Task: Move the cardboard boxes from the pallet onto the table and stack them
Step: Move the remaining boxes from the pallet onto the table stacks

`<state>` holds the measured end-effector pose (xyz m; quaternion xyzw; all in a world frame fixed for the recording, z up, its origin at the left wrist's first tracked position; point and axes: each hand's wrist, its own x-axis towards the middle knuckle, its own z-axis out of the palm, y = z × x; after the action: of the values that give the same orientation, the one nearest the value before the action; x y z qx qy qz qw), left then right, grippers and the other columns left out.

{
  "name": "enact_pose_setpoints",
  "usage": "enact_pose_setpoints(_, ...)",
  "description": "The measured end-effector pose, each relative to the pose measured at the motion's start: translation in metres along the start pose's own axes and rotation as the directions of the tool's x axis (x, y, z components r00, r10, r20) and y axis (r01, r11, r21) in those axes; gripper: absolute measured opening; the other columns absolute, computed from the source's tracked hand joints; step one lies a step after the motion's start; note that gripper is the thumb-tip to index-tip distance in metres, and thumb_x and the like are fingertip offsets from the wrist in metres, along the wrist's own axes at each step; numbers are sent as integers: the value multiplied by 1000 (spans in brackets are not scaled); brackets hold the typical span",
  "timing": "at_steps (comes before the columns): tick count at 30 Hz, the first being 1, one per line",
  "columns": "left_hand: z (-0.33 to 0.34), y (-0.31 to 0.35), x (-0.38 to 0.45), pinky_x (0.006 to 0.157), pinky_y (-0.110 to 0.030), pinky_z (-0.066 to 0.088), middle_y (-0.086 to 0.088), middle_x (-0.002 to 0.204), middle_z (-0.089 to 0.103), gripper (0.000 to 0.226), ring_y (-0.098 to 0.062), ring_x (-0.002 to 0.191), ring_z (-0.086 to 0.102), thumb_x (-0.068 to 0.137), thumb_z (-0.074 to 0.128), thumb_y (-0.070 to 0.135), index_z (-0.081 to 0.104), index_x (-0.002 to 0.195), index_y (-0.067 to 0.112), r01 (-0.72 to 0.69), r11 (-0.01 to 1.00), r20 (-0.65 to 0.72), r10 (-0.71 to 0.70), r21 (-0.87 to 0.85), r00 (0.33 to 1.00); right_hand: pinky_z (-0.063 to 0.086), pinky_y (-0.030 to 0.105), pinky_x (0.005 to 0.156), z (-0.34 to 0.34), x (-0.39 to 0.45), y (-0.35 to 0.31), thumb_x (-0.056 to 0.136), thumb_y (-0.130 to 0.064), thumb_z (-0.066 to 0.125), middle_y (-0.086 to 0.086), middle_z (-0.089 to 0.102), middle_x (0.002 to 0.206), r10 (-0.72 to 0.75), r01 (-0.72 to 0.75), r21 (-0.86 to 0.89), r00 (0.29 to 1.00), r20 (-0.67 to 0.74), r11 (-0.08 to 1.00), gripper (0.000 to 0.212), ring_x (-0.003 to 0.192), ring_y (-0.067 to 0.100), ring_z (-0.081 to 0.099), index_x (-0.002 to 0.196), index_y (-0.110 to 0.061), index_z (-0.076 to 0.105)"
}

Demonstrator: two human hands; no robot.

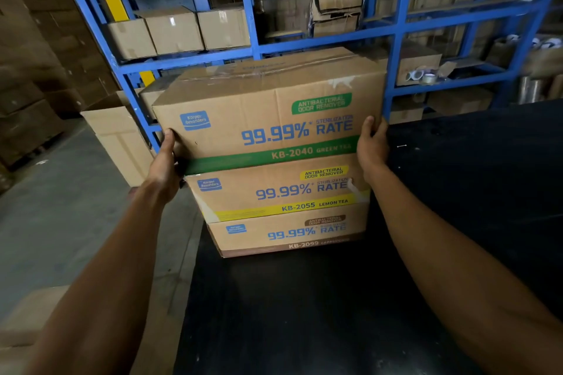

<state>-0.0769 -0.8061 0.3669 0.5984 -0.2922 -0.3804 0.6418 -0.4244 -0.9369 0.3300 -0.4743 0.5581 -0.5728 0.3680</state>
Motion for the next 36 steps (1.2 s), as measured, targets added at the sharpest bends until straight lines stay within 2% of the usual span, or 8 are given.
enact_pose_setpoints(4, -4, -1, 8, 96, -39, 45, -6, 150, 47, 68, -24, 128, 51, 94, 41, 69, 46, 146, 24, 13, 999, -24, -12, 36, 1000, 42, 42, 103, 0, 8, 0, 104, -51, 26, 12, 44, 149, 29, -28, -30, 998, 49, 999, 57, 131, 34, 48, 154, -24, 21)
enact_pose_setpoints(13, 1, -8, 4, 75, -27, 49, -8, 153, 43, 65, -19, 115, 52, 100, 33, 62, 40, 150, 22, -22, 998, -20, 23, 53, 1000, 40, 49, 108, 3, 10, 16, 105, -50, 26, 10, 42, 150, 16, -14, -52, 999, 39, 999, 54, 131, 33, 47, 154, -27, 21)
enact_pose_setpoints(15, 0, -7, 3, 80, -29, 48, -9, 154, 42, 66, -19, 117, 51, 100, 33, 62, 39, 151, 21, -20, 999, -26, 21, 51, 999, 40, 51, 108, 2, 9, 17, 105, -48, 29, 11, 42, 150, 12, -10, -64, 999, 39, 998, 54, 131, 33, 47, 153, -25, 22)
enact_pose_setpoints(21, -1, -13, -10, 68, -27, 47, -6, 131, 56, 43, -15, 97, 60, 104, 39, 51, 52, 131, 20, 0, 994, -58, 7, 113, 998, 39, 47, 109, -11, -13, 26, 100, -34, 51, 11, 41, 150, 33, -28, -168, 999, 29, 985, 59, 133, 33, 45, 153, -20, 27)
enact_pose_setpoints(24, -10, -35, -29, 96, -34, 48, -9, 140, 56, 47, -30, 120, 58, 101, 51, 44, 51, 137, 13, -2, 981, -74, 17, 194, 997, 36, 56, 111, -13, -38, 38, 94, -30, 58, 10, 33, 154, 86, -72, -283, 996, 37, 956, 68, 138, 36, 40, 154, -19, 27)
enact_pose_setpoints(26, -20, -54, -49, 105, -44, 40, -11, 144, 54, 57, -37, 133, 49, 97, 58, 43, 47, 145, 14, 1, 969, -103, 25, 246, 994, 39, 54, 109, -7, -63, 47, 93, -29, 62, 12, 38, 150, 70, -36, -338, 993, 90, 941, 67, 135, 36, 43, 151, -18, 32)
enact_pose_setpoints(31, -51, -84, -130, 86, -31, 44, -10, 132, 61, 43, -25, 112, 58, 99, 59, 29, 53, 139, 16, -33, 961, -120, 68, 274, 990, 46, 40, 98, 20, -147, 54, 93, -32, 61, 8, 62, 132, -9, 159, -414, 940, 341, 897, 40, 121, 32, 56, 130, -16, 57)
enact_pose_setpoints(36, -124, -111, -217, 86, -29, 47, -14, 131, 57, 43, -25, 112, 58, 100, 58, 20, 50, 142, 14, -17, 942, -159, 74, 334, 984, 51, 39, 91, 51, -253, 43, 94, -44, 53, 5, 71, 115, 24, 248, -388, 817, 576, 888, 29, 111, 30, 63, 109, -24, 69)
